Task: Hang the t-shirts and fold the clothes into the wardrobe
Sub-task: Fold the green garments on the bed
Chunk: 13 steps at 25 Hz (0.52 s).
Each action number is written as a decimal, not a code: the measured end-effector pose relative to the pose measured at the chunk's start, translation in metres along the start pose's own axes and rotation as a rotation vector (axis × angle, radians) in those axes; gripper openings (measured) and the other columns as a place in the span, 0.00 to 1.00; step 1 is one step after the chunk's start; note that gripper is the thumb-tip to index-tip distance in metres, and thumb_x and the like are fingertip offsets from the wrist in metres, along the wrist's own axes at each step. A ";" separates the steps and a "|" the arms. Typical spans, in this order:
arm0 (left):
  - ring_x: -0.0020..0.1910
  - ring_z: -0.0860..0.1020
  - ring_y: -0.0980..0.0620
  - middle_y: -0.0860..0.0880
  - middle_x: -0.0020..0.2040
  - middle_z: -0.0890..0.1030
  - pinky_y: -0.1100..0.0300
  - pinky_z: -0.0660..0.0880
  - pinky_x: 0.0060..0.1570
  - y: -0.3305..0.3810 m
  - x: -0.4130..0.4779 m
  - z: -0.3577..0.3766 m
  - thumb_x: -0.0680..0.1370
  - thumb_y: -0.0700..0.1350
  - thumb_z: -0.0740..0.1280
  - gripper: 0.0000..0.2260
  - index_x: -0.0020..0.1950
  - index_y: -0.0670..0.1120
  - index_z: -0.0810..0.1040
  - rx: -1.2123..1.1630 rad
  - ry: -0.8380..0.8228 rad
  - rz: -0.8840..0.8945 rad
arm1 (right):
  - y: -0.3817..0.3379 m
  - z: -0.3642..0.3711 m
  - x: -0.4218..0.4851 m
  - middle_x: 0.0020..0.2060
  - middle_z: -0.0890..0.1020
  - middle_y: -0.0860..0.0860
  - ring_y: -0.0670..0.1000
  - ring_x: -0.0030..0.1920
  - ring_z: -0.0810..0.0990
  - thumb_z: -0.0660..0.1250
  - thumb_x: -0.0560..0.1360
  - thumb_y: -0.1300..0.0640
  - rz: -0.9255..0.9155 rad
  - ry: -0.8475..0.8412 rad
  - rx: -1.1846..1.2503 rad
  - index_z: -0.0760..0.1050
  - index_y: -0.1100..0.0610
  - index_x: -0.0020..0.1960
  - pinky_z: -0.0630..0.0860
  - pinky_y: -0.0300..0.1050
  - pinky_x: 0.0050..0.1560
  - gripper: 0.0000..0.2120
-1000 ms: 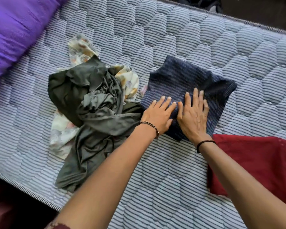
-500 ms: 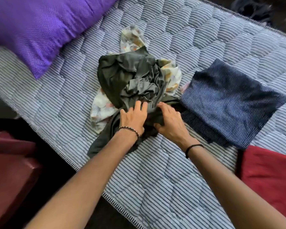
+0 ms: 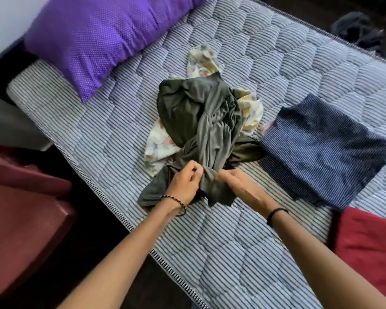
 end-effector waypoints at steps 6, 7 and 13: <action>0.35 0.75 0.47 0.43 0.37 0.74 0.61 0.73 0.29 0.005 -0.061 0.018 0.80 0.53 0.67 0.16 0.46 0.40 0.80 -0.390 -0.105 -0.300 | -0.002 0.005 -0.016 0.32 0.67 0.44 0.44 0.32 0.69 0.65 0.78 0.33 0.109 0.188 0.344 0.64 0.51 0.40 0.68 0.41 0.39 0.24; 0.37 0.75 0.47 0.44 0.37 0.74 0.62 0.71 0.31 0.016 -0.070 0.017 0.80 0.52 0.67 0.15 0.44 0.40 0.81 -0.383 -0.154 -0.270 | -0.010 0.006 -0.019 0.32 0.67 0.44 0.43 0.32 0.69 0.69 0.77 0.36 0.096 0.196 0.377 0.65 0.51 0.40 0.69 0.40 0.39 0.22; 0.31 0.72 0.57 0.54 0.30 0.74 0.67 0.68 0.33 0.069 -0.120 -0.002 0.78 0.51 0.69 0.17 0.29 0.52 0.77 -0.322 -0.299 -0.109 | -0.057 0.010 -0.044 0.30 0.71 0.55 0.54 0.34 0.71 0.74 0.66 0.64 0.112 0.228 0.353 0.71 0.57 0.39 0.68 0.46 0.36 0.11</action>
Point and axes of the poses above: each hand's wrist, its own x-axis towards the middle knuckle, its own z-axis out of the palm, y = z × x, the point moved 8 cm from there along x, towards the middle knuckle
